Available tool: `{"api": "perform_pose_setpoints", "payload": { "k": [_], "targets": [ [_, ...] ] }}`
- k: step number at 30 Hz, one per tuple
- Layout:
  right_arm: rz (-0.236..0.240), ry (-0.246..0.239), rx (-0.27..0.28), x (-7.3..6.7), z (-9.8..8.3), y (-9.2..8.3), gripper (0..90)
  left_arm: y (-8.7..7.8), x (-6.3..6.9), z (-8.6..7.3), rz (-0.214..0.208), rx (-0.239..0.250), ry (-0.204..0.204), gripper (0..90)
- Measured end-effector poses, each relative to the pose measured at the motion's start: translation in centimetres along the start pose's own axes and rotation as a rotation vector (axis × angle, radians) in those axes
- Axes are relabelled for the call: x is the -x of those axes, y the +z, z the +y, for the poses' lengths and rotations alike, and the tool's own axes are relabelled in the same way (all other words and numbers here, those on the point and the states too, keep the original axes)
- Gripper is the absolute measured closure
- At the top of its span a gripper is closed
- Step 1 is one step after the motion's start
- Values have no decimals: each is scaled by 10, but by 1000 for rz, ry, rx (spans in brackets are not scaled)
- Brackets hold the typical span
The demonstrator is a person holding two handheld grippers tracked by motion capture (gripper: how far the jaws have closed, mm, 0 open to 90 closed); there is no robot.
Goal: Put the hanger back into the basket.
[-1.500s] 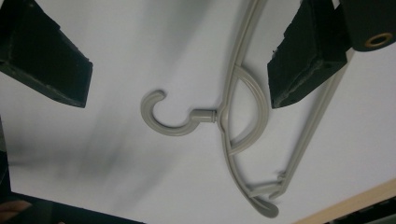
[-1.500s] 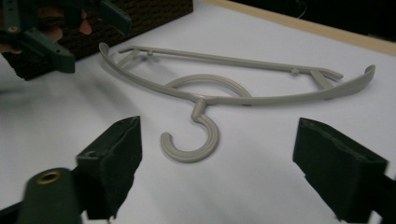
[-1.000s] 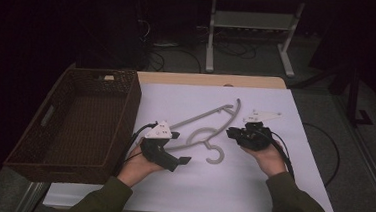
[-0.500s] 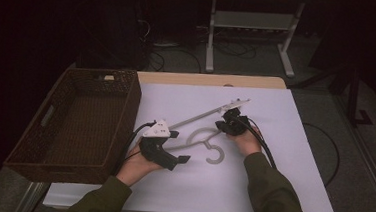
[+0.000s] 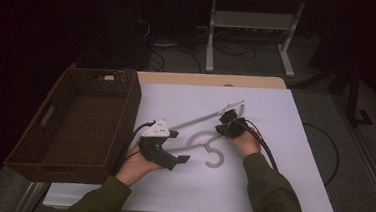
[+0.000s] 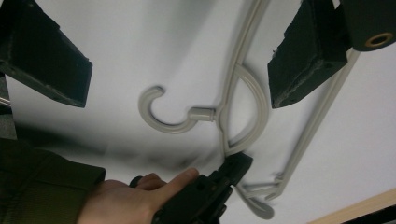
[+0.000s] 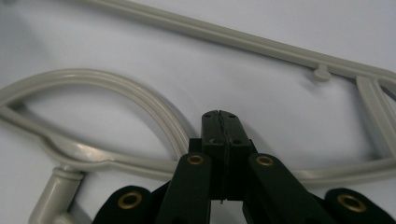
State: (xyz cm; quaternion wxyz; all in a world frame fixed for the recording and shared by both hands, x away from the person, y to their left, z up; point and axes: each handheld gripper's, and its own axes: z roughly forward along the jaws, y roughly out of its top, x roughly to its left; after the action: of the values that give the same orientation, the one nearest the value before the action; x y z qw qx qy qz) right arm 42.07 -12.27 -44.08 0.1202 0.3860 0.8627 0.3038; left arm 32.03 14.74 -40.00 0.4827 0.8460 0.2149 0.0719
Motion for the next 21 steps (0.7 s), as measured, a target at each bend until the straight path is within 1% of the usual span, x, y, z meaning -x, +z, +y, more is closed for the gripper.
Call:
{"api": "perform_pose_setpoints", "payload": {
  "k": [1, 4, 5, 7, 11, 12, 13, 15, 17, 18, 19, 21],
  "targets": [
    [1, -14, -10, -1, -1, -2, 891, 0, 0, 0, 0, 0, 0, 62],
    [15, -24, -24, -5, -7, -8, 891, 0, 1, 0, 1, 2, 0, 62],
    [16, -40, -35, -8, -12, -12, 891, 0, 1, 0, 2, 0, 2, 62],
    [20, -43, -42, -10, -14, -15, 891, -1, 0, 0, 2, -2, 3, 62],
    [34, -67, -60, -15, -24, -24, 890, -2, 0, 0, 2, 1, -5, 62],
    [42, -62, -63, -16, -26, -26, 891, -2, 0, 0, 2, 1, -5, 62],
    [51, -51, -62, -18, -29, -28, 891, -2, 0, 0, 2, 0, -4, 62],
    [50, -59, -58, -17, -30, -29, 890, -1, 0, 0, 2, -1, -4, 62],
    [47, -50, -53, -17, -31, -29, 884, -1, 0, -1, 2, -4, -2, 62],
    [41, -59, -44, -16, -31, -30, 871, -1, -1, -1, 2, -7, 0, 62],
    [44, -43, -32, -17, -31, -32, 862, -1, -1, -1, 4, -12, 2, 62],
    [53, -31, 6, -18, -30, -37, 863, -2, -2, -1, 9, -12, 5, 62]
  ]
}}
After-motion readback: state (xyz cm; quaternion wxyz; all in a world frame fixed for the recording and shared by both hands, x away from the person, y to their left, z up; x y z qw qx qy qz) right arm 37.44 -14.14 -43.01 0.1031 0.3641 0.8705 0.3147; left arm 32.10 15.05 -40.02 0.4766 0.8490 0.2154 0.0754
